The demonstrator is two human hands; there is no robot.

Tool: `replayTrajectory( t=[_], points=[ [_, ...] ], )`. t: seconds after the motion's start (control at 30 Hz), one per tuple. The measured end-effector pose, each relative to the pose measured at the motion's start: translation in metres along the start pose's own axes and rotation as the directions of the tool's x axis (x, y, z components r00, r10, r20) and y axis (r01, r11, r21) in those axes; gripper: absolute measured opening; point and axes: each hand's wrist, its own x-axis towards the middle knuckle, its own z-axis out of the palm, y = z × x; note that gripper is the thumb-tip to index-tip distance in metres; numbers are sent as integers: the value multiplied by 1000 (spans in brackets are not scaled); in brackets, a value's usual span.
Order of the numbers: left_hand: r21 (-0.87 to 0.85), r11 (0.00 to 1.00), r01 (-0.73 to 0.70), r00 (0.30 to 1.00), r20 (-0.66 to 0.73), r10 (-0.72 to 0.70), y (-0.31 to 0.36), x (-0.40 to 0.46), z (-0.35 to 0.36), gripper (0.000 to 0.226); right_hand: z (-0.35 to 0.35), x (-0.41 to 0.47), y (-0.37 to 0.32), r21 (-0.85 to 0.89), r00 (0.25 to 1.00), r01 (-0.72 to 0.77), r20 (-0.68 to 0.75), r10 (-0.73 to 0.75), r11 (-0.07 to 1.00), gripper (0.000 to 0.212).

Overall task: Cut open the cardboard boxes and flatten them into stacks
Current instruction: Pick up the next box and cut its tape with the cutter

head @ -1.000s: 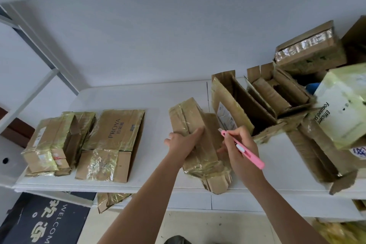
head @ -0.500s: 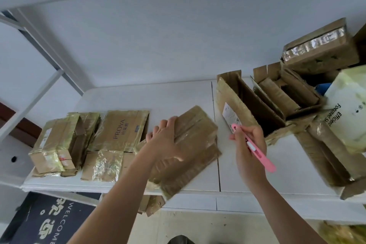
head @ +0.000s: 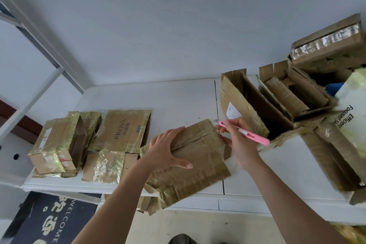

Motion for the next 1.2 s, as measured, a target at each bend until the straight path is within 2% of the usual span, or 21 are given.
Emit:
replayTrajectory(
  t=[0.3, 0.57, 0.73, 0.97, 1.2],
  points=[
    [-8, 1000, 5, 1000, 2, -5, 4, -1, -2, 109, 1, 7, 0, -111, 999, 46, 34, -42, 993, 11],
    [-20, 1000, 1, 1000, -17, -2, 3, -1, -1, 108, -3, 14, -5, -167, 994, -36, 95, 52, 985, 15],
    [-44, 999, -5, 1000, -31, 4, -3, 0, 1, 110, -14, 2, -10, -198, 986, -16, 160, 49, 980, 28],
    [-41, 999, 4, 1000, -26, -5, -8, 1, 3, 111, -31, -25, -9, -168, 983, -30, 175, 60, 985, 20],
    [-16, 1000, -4, 999, -34, 3, -9, 0, 4, 111, -38, -43, -7, -166, 972, 23, 235, 17, 986, 15]
  ],
)
